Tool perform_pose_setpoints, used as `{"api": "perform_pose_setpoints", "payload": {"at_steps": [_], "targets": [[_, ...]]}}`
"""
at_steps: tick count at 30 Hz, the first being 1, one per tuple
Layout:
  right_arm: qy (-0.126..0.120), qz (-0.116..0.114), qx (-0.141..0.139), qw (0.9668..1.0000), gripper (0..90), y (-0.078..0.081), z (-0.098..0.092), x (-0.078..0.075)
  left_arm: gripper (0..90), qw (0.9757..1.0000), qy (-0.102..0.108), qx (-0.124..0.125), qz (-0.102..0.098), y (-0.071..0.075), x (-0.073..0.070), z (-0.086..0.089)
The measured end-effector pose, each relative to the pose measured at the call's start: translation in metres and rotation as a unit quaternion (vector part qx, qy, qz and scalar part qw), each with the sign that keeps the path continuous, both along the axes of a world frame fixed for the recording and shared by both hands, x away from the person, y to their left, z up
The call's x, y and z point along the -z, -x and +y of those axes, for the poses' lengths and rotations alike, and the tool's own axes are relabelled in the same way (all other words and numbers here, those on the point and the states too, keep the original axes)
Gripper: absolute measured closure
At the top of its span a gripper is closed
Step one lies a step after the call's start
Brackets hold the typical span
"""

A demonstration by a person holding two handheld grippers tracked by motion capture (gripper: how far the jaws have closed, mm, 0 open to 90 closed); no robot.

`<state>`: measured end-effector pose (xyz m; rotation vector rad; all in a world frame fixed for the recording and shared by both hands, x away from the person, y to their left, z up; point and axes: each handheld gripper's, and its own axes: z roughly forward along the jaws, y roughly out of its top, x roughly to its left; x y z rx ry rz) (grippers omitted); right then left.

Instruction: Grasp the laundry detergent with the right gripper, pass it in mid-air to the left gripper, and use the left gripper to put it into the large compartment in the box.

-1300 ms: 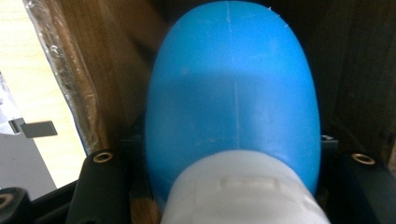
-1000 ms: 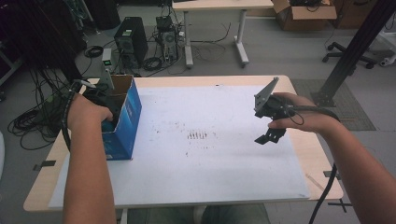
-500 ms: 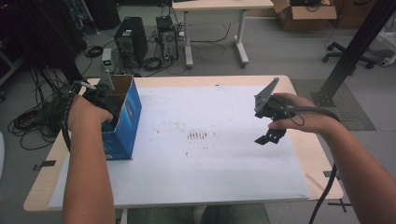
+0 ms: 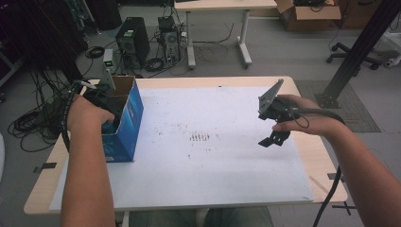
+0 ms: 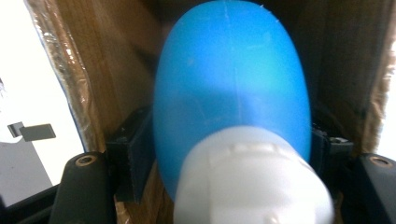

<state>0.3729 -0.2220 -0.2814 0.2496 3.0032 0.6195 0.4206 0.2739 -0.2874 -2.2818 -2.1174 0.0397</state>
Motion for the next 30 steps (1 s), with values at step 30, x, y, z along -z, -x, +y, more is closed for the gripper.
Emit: {"api": "perform_pose_setpoints", "payload": {"at_steps": [30], "targets": [[-0.005, -0.009, -0.007, 0.9999, 3.2, 0.005, 0.003, -0.006, 14.7, 0.9995, -0.005, -0.002, -0.03, 0.015, -0.043, -0.002]]}}
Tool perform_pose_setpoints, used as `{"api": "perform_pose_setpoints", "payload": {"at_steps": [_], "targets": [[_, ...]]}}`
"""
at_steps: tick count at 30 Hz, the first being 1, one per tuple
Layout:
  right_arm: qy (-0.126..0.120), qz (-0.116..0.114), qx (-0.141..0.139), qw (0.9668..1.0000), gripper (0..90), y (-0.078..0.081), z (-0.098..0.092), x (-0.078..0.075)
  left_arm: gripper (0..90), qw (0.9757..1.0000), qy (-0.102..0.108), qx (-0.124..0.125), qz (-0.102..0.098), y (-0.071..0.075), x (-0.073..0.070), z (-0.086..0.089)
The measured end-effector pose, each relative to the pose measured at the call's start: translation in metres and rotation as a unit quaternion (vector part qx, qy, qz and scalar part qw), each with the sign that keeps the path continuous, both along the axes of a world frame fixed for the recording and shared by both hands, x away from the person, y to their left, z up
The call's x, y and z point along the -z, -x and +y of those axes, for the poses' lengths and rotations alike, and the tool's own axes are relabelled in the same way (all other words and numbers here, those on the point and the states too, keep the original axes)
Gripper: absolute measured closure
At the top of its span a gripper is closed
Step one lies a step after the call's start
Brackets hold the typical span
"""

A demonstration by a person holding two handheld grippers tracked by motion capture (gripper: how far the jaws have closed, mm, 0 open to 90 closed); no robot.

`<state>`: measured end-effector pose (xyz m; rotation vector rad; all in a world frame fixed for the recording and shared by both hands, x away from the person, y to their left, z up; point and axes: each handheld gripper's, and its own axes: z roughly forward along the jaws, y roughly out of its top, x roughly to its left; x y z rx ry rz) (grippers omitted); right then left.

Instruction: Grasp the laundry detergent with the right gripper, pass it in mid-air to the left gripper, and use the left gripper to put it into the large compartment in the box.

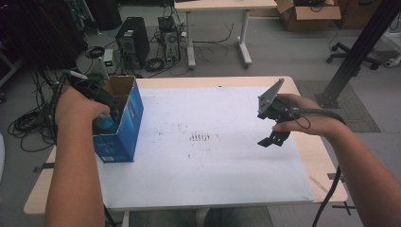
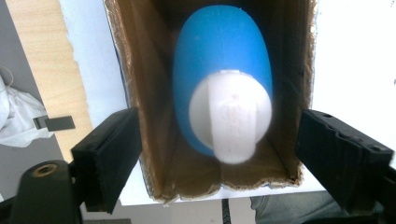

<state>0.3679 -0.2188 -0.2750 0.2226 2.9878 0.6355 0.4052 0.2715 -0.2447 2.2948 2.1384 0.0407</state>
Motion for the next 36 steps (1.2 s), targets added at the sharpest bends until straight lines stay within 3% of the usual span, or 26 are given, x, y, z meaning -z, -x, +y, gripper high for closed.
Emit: {"api": "perform_pose_setpoints", "payload": {"at_steps": [14, 17, 20, 27, 32, 36], "targets": [[-0.001, -0.003, -0.005, 1.0, 3.2, 0.005, 0.001, -0.004, 6.7, 0.9998, -0.004, 0.02, 0.009, 0.006, -0.01, -0.012], [-0.002, -0.003, -0.005, 1.0, 3.2, 0.007, 0.001, -0.005, 2.8, 0.9997, -0.013, 0.022, 0.001, 0.007, -0.013, -0.015], [0.0, -0.003, -0.007, 1.0, 3.2, 0.008, 0.001, -0.006, 2.5, 0.9995, -0.008, 0.029, 0.002, 0.008, -0.016, -0.02], [-0.002, -0.006, -0.007, 1.0, 3.2, 0.01, -0.001, -0.009, 0.2, 0.9986, -0.019, 0.049, 0.003, 0.011, -0.026, -0.032], [-0.003, -0.006, -0.005, 1.0, 3.2, 0.011, -0.003, -0.01, 0.2, 0.9958, -0.032, 0.086, -0.007, 0.015, -0.041, -0.052], [-0.003, -0.007, -0.004, 1.0, 3.2, 0.01, -0.004, -0.01, 0.2, 0.9903, -0.045, 0.13, -0.02, 0.018, -0.055, -0.076]]}}
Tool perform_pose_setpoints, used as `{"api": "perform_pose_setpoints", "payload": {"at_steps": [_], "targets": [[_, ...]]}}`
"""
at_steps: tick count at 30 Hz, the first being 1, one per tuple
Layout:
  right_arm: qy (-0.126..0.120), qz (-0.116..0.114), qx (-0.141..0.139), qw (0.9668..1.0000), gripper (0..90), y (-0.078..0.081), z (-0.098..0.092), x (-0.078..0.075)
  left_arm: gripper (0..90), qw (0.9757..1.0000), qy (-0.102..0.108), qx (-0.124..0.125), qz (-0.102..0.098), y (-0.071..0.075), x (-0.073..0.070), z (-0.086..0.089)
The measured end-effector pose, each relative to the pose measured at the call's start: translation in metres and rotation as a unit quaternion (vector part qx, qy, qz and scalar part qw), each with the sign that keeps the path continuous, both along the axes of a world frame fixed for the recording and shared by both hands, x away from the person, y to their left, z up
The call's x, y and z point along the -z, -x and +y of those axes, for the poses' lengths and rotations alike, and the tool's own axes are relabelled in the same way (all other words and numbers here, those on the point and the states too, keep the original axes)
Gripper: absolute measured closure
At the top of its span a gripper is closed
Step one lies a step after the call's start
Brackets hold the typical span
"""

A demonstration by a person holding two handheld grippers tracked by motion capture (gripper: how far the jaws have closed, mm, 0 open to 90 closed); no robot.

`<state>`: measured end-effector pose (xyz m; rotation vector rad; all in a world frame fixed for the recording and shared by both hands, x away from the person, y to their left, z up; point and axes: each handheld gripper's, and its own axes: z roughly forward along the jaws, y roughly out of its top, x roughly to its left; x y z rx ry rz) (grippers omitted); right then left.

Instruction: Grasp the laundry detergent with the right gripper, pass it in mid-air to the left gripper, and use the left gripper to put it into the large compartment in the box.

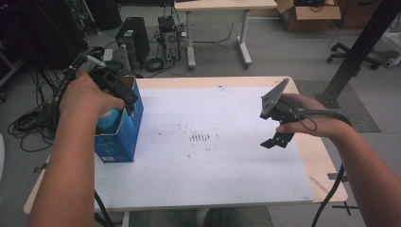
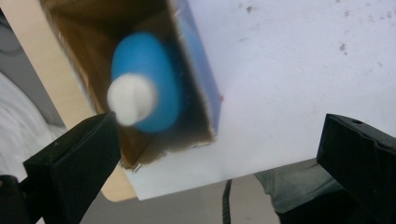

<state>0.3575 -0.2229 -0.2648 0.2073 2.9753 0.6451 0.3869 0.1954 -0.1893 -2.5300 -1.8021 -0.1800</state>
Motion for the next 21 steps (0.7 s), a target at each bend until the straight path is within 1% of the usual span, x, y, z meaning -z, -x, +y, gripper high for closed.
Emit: {"api": "perform_pose_setpoints", "payload": {"at_steps": [2, 5, 6, 7, 9, 12, 14, 16, 17, 18, 20, 21], "targets": [[0.0, 0.0, 0.001, 1.0, 3.2, 0.0, 0.0, 0.0, 0.2, 0.9993, -0.014, 0.034, -0.003, 0.002, -0.004, -0.017], [-0.005, 0.0, 0.001, 1.0, 3.2, 0.001, 0.0, -0.001, 0.2, 0.9972, -0.017, 0.072, -0.005, 0.005, -0.007, -0.039], [-0.006, 0.0, 0.001, 1.0, 3.2, 0.001, 0.0, -0.001, 0.2, 0.9951, -0.018, 0.097, -0.006, 0.006, -0.007, -0.051], [-0.005, 0.0, 0.001, 1.0, 3.2, 0.001, 0.0, -0.002, 0.2, 0.9942, -0.019, 0.106, -0.006, 0.007, -0.007, -0.056], [-0.005, 0.0, -0.001, 1.0, 3.2, 0.001, 0.001, -0.002, 0.2, 0.9886, -0.021, 0.149, -0.008, 0.009, -0.004, -0.073], [0.001, -0.001, -0.004, 1.0, 3.2, 0.003, 0.003, -0.001, 0.2, 0.9813, -0.024, 0.191, -0.002, 0.012, 0.001, -0.092], [0.005, -0.002, -0.008, 1.0, 3.2, 0.004, 0.004, -0.001, 0.3, 0.9754, -0.023, 0.219, 0.001, 0.014, 0.005, -0.103], [0.007, -0.002, -0.012, 0.9999, 3.2, 0.006, 0.006, -0.001, 0.2, 0.9684, -0.023, 0.248, 0.006, 0.015, 0.008, -0.113], [0.009, -0.002, -0.014, 0.9999, 3.3, 0.006, 0.007, 0.0, 0.2, 0.9661, -0.021, 0.257, 0.009, 0.016, 0.009, -0.117], [0.01, -0.002, -0.015, 0.9998, 3.2, 0.007, 0.008, 0.0, 0.2, 0.9615, -0.022, 0.274, 0.008, 0.017, 0.01, -0.121], [0.012, -0.002, -0.018, 0.9998, 3.3, 0.008, 0.009, 0.0, 0.2, 0.9573, -0.019, 0.288, 0.012, 0.018, 0.012, -0.126], [0.013, -0.002, -0.019, 0.9997, 3.2, 0.008, 0.01, 0.001, 0.2, 0.9536, -0.019, 0.3, 0.011, 0.019, 0.013, -0.128]]}}
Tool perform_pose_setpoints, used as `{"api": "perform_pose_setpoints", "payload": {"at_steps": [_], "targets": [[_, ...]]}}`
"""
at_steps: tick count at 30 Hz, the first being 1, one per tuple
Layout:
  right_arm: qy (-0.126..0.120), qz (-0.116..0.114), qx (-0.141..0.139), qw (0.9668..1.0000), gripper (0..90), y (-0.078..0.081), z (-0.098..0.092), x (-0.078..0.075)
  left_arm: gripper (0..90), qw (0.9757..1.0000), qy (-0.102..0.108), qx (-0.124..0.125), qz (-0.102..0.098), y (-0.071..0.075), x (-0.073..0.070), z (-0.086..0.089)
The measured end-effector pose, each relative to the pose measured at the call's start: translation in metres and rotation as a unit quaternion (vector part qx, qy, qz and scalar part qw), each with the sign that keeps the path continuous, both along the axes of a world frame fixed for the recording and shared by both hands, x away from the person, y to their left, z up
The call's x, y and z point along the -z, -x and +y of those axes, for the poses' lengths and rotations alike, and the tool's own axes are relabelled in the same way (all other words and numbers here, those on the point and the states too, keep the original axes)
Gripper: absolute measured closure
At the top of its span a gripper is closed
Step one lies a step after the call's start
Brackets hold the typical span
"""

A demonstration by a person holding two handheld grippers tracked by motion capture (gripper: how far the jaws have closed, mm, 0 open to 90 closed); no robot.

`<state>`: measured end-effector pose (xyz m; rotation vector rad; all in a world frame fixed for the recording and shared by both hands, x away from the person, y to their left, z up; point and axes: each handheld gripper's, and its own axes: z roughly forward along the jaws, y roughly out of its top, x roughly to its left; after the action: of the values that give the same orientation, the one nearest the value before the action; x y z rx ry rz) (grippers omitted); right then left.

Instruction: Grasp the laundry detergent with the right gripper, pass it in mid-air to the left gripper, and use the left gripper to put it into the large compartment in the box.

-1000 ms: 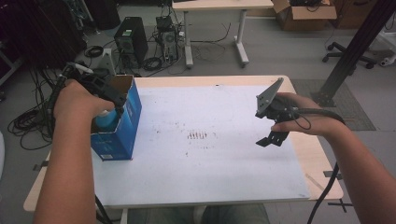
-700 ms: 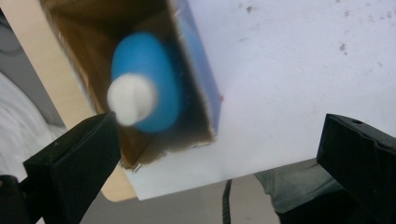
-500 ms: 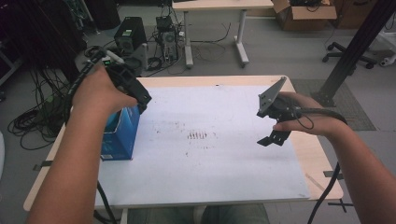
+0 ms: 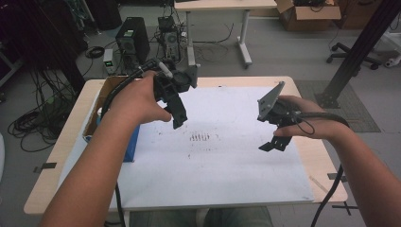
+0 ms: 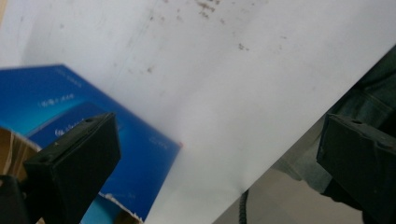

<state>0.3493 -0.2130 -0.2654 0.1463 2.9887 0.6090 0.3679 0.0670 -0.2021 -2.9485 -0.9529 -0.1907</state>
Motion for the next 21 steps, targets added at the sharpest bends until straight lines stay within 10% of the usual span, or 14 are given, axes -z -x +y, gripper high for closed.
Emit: {"api": "perform_pose_setpoints", "payload": {"at_steps": [10, 21], "targets": [[0.028, -0.001, -0.017, 0.9995, 3.3, 0.005, 0.012, 0.007, 0.2, 0.9912, -0.014, 0.129, 0.027, 0.015, 0.021, -0.021], [0.05, 0.005, -0.017, 0.9986, 3.4, 0.002, 0.018, 0.015, 0.2, 0.9806, -0.003, 0.191, 0.044, 0.021, 0.039, -0.019]]}}
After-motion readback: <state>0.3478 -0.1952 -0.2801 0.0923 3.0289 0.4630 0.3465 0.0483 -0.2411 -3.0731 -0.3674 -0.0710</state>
